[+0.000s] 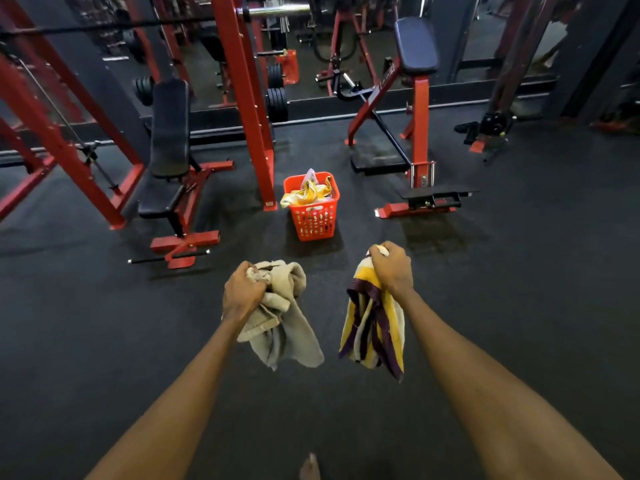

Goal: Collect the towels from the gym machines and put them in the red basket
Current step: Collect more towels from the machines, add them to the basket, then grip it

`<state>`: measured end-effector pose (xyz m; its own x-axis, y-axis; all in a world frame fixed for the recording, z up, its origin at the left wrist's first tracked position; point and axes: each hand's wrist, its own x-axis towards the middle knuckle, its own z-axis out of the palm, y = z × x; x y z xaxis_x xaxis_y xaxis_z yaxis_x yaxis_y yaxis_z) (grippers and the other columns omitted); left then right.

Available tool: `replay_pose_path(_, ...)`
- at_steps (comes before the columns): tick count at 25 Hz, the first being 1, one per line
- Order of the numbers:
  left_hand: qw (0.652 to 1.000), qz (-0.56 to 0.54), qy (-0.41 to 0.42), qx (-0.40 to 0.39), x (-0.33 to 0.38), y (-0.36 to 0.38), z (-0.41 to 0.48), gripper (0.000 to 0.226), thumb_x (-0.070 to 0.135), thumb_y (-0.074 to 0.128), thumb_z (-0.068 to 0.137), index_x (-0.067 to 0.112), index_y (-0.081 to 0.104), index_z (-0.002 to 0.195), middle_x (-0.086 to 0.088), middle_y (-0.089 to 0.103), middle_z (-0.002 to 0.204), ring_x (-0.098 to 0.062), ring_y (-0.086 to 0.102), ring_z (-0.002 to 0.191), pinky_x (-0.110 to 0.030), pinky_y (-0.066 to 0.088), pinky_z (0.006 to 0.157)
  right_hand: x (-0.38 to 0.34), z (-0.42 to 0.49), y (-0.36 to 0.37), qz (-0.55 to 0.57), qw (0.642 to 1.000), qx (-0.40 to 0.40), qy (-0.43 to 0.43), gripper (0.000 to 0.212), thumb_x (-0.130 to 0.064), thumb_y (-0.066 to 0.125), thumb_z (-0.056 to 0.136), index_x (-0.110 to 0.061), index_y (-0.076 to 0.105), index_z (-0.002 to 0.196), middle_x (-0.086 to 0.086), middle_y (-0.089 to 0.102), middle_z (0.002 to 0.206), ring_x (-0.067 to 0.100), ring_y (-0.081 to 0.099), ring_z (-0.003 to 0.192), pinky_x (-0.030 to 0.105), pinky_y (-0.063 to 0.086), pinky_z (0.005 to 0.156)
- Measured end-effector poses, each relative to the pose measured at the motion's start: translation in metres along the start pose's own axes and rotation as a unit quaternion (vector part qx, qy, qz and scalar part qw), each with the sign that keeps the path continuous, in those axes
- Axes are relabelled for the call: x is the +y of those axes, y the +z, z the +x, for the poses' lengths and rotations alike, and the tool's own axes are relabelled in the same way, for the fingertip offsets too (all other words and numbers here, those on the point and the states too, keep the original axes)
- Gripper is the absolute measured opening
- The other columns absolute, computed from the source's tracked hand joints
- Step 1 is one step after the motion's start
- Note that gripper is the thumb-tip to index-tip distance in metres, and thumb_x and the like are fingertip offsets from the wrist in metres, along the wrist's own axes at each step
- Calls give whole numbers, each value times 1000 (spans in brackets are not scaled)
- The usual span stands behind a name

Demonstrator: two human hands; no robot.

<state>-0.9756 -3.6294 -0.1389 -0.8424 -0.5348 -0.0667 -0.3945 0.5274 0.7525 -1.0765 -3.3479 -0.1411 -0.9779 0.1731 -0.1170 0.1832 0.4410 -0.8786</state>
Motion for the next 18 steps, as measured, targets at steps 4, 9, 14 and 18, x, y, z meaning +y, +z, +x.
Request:
replay_pose_path(4,1000,0,17,6,9,17,125,7,19,60,80,21,56,85,2,65,82,-20,61,78,-32,43,66,-29,99,52,-4,1000,6,-2,27,-38,56,82,-13,63,78,5,68,82,28,63,83,38,51,78)
replay_pose_path(9,999,-18,21,-25,29,32,279,8,20,59,76,22,55,83,1,66,80,-21,64,79,-38,53,69,-79,219,115,-19,1000,20,13,29,-37,56,83,-9,65,83,8,68,84,29,63,86,38,50,79)
replay_pose_path(14,999,-13,34,-28,63,42,412,10,17,60,76,22,57,85,2,66,80,-20,64,79,-38,53,68,-138,334,162,-15,999,39,-10,29,-31,56,90,-3,66,89,7,63,84,24,52,80,31,35,71)
replay_pose_path(18,999,-7,20,-25,77,63,521,10,16,60,78,22,57,85,2,65,80,-19,63,78,-34,48,66,-162,443,214,-6,999,37,-2,32,-36,56,85,-6,67,83,5,69,79,24,60,78,35,46,71)
